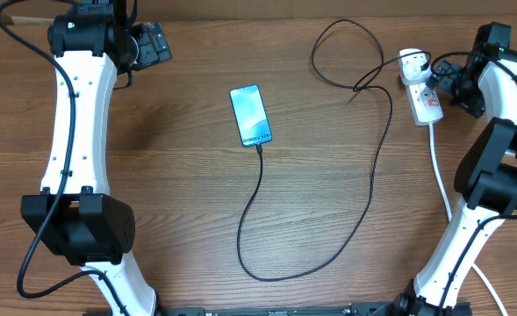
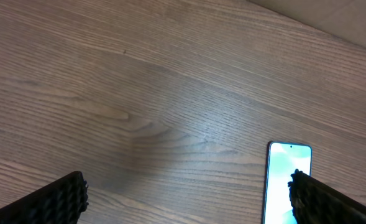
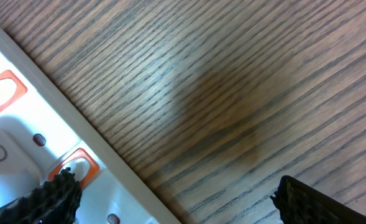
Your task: Plug charger to phone and switch on socket
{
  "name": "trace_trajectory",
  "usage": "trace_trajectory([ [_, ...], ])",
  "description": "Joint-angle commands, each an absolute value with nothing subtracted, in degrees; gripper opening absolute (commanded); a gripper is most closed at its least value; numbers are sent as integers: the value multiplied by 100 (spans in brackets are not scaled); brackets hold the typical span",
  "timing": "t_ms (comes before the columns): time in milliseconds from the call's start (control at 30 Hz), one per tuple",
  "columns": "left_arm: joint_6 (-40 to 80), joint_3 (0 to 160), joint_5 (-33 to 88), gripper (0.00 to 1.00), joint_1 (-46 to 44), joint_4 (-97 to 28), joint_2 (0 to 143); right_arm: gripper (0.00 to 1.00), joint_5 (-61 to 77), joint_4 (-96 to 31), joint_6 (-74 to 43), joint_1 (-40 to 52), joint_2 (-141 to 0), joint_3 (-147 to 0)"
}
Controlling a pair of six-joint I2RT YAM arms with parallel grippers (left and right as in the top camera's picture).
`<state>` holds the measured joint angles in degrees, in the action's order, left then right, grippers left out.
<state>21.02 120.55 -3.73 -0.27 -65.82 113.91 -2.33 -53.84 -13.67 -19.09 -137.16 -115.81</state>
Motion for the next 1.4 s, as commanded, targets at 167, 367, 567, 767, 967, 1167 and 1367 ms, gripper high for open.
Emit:
trace_trajectory([
  [167, 2185, 12049, -447, 100, -49, -6584, 11421, 100, 14, -5441, -1190, -1806, -13821, -11544],
  [367, 2185, 12049, -447, 100, -49, -6584, 11421, 100, -49, -5360, -1273, -1813, -13821, -11544],
  [567, 2185, 12049, -447, 100, -47, -6584, 11421, 100, -287, -5264, -1562, -1813, -13823, -11544],
  [767, 2185, 12049, -445, 100, -49, -6584, 11421, 100, -290, -5207, -1562, -1813, -13826, -11544],
  [967, 2185, 12049, -447, 100, -49, -6584, 11421, 100, -290, -5164, -1562, -1813, -13826, -11544],
  [1167, 2185, 12049, -447, 100, -49, -6584, 11421, 100, -217, -5188, -1559, -1813, -13826, -11544],
  [1367, 2185, 12049, -447, 100, -49, -6584, 11421, 100, -5, -5240, -1483, -1813, -13826, -11544],
])
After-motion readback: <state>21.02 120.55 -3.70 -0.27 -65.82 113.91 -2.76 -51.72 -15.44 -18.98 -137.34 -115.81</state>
